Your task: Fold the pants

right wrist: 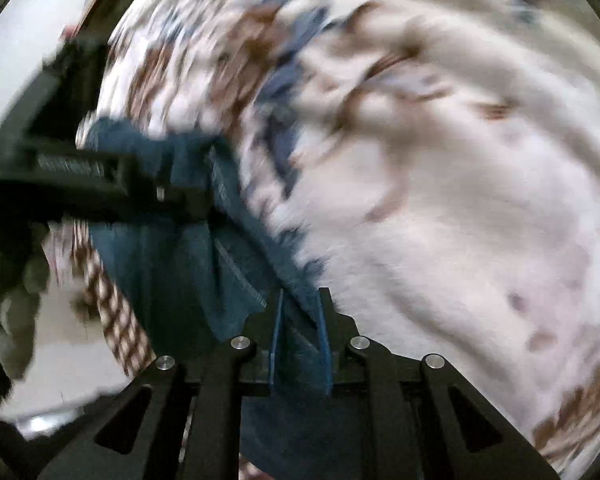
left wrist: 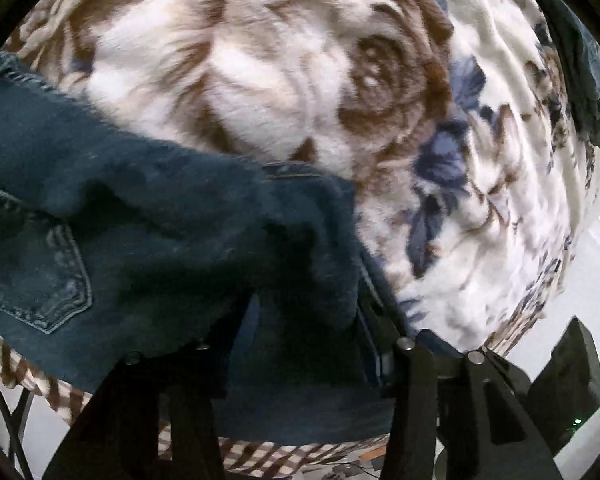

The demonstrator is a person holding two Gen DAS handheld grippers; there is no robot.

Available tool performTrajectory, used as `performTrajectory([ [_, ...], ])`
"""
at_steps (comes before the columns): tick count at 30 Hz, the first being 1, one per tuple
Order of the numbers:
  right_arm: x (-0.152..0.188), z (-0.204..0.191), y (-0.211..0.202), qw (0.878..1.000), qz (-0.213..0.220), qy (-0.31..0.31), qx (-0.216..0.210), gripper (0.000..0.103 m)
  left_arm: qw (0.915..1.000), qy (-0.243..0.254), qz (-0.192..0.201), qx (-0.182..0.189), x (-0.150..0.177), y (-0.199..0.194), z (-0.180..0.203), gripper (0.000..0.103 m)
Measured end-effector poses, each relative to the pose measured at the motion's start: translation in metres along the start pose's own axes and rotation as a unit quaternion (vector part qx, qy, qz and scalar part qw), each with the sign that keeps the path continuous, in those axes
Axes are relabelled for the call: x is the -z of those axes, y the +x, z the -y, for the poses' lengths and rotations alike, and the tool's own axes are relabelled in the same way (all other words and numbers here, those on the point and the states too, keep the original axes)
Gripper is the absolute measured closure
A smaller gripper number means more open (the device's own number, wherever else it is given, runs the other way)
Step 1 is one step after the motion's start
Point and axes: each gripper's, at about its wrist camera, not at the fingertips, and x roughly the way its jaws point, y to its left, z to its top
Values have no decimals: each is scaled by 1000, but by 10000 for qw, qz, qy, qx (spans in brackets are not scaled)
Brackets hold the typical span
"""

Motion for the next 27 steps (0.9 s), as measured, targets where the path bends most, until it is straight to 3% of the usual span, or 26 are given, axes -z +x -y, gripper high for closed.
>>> performTrajectory([
  [3,-5,-13,17,9964,-86,-533,656,89,10000,-33,-25,-30,0,3,-5,59],
  [4,-8,-10,14,9943,24,-442,970,90,10000,-55,-37,-32,1,3,-5,59],
  [5,-12,1,8,9932,191,-114,1141,97,9999,-88,-48,-17,2,3,-7,59],
  [6,-14,12,-2,9925,316,216,1158,97,9999,-94,-56,-16,2,3,-9,58],
  [7,-15,18,-8,9933,346,387,1031,97,9999,-94,-61,-8,3,3,-9,58],
  [8,-15,25,-17,9961,389,620,502,94,9999,-100,-65,2,3,3,-11,57],
  [9,-14,27,-23,9961,379,697,-382,93,9999,-111,-73,13,4,3,-12,57],
  [11,-15,26,-23,9917,171,661,-1093,85,9999,-122,-88,34,4,3,-16,57],
  [13,-19,23,-10,9917,-219,456,-1179,70,9999,-91,-83,33,4,3,-17,57],
  [14,-20,25,-1,9925,-409,357,-1097,68,9999,-80,-76,29,3,2,-18,57],
  [17,-22,30,27,9815,-1069,315,-1554,68,10000,-67,-57,31,3,1,-19,57],
  [18,-22,28,30,9800,-1086,203,-1654,68,10000,-69,-51,37,3,1,-18,57],
  [19,-22,28,32,9800,-1077,168,-1663,73,10000,-60,-45,39,3,0,-19,57],
  [20,-23,33,30,9785,-998,316,-1774,91,10000,-70,-40,48,5,2,-16,57],
  [24,-15,38,6,9806,-366,617,-1825,98,9981,-211,125,565,12,-8,-17,57],
  [27,2,36,-11,9844,91,773,-1581,101,9970,-126,348,673,17,-20,-18,55],
])
